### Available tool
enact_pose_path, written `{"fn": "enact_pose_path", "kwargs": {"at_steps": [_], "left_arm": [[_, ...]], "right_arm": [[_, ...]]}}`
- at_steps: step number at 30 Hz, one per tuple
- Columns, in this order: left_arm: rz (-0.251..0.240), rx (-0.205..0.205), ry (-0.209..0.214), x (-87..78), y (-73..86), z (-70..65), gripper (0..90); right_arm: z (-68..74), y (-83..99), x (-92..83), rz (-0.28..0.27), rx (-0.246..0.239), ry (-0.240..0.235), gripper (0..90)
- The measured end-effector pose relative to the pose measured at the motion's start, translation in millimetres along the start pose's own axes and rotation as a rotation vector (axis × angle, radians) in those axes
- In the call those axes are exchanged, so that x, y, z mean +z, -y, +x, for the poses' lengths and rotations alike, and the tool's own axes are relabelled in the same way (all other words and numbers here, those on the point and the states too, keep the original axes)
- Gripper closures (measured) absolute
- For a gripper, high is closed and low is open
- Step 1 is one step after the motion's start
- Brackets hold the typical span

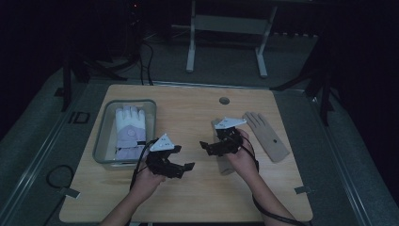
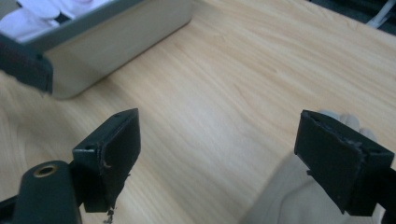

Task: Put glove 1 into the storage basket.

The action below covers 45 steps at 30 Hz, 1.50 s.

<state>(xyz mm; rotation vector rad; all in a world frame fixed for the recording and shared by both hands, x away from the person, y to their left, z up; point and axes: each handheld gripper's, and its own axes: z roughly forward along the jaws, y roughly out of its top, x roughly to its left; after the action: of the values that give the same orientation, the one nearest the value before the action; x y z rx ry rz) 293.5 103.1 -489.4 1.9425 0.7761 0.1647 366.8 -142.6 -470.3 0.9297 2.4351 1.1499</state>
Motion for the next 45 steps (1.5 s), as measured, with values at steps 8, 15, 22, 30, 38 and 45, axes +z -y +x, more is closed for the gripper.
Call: {"fn": "enact_pose_path", "kwargs": {"at_steps": [8,15,22,30,38,45], "left_arm": [[0.023,-0.011,0.009,13.3,19.9,-3.1,14.9],[0.055,0.027,-0.011,30.7,36.0,-14.0,14.9],[0.071,0.057,-0.015,39.0,46.6,-18.8,14.4],[0.052,0.060,-0.057,42.2,58.2,-16.7,1.6],[0.037,0.107,-0.090,47.2,63.8,-21.5,1.7],[0.018,0.097,-0.099,46.0,66.6,-20.3,1.7]], "right_arm": [[-5.9,27.0,-7.8,-0.012,-0.006,0.010,14.1],[-6.9,53.0,-6.3,0.006,-0.016,0.000,13.8],[-10.8,68.3,-9.7,0.016,-0.001,0.010,13.6],[-21.2,94.5,-21.3,-0.001,0.019,0.023,12.9],[-34.3,107.7,-30.1,-0.014,0.053,0.038,12.7],[-44.1,106.2,-34.9,-0.036,0.109,0.051,10.4]]}}
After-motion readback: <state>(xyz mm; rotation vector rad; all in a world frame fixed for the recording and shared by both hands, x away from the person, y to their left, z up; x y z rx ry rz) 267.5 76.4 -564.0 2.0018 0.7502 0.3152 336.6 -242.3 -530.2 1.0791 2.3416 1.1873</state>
